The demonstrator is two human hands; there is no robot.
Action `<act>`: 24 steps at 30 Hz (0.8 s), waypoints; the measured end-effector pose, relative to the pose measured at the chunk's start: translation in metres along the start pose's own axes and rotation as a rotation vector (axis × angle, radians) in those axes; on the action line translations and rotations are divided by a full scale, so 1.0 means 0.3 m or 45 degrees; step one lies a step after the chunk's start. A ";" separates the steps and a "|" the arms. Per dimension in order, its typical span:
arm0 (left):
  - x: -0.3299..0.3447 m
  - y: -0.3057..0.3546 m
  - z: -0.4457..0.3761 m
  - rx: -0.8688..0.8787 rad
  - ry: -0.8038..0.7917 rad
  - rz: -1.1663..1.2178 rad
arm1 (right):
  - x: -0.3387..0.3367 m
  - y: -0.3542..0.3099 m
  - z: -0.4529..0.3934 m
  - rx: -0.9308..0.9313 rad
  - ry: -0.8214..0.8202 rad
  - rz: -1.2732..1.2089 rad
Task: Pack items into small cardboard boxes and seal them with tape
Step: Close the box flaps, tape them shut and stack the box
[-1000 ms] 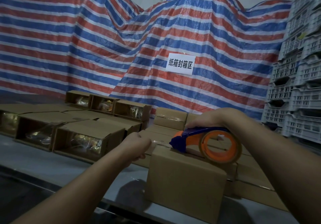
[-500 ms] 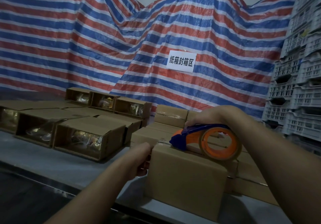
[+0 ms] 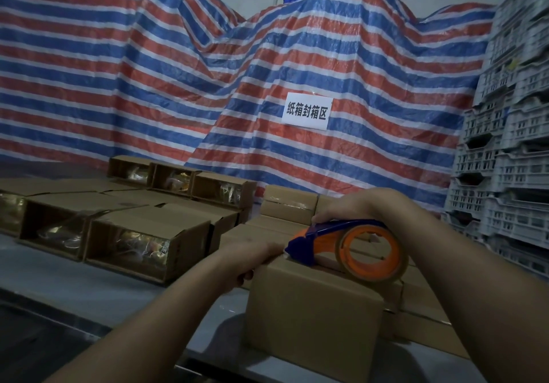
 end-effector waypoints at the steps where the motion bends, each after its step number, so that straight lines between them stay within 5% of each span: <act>1: 0.004 -0.003 -0.004 -0.036 -0.022 0.010 | 0.001 -0.005 0.001 0.001 0.002 0.018; 24: 0.033 0.000 0.005 -0.060 0.045 0.057 | -0.078 0.323 0.098 0.217 0.137 0.167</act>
Point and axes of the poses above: each hand's wrist, its own z-axis away from the middle knuckle, its own x-axis out of the palm, y = z × x, the point moved 2 cm from there along -z, towards the middle knuckle, and after that the axes turned 5 degrees about y, right-handed, at the moved point
